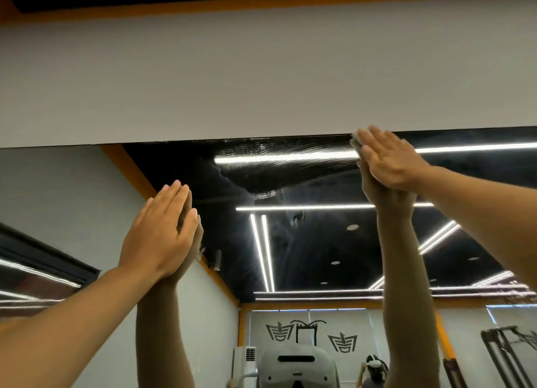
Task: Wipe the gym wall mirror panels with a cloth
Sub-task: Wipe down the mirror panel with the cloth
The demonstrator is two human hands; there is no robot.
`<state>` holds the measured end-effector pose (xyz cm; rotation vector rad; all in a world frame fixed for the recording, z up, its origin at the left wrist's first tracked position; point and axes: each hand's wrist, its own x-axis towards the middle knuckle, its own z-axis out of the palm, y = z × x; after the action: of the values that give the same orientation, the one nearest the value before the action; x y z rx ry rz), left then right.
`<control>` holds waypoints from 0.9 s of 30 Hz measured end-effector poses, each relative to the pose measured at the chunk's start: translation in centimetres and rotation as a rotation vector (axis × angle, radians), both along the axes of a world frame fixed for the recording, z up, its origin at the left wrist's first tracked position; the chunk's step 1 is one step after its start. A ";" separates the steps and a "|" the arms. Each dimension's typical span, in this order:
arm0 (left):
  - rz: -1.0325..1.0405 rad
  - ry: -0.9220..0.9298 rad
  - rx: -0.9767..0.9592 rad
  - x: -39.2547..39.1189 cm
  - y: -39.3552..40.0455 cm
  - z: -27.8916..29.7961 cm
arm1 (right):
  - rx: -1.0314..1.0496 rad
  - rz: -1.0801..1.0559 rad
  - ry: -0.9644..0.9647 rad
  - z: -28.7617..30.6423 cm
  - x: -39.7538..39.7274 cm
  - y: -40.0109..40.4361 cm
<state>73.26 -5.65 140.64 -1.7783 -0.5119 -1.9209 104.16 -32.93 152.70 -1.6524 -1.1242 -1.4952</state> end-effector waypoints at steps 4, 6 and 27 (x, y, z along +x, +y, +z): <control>0.000 0.001 0.000 0.1 0.0 0.0 | 0.085 0.015 0.025 0.6 0.8 0.2; 0.001 -0.004 0.002 0.1 -0.1 0.0 | 0.105 0.042 0.004 0.2 0.3 0.7; -0.018 -0.002 0.013 0.0 -0.1 -0.1 | -0.059 0.143 -0.296 -4.4 -3.1 1.2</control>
<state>73.29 -5.77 140.58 -1.7794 -0.4849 -1.9337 101.09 -31.68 148.31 -1.3847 -1.4245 -1.6626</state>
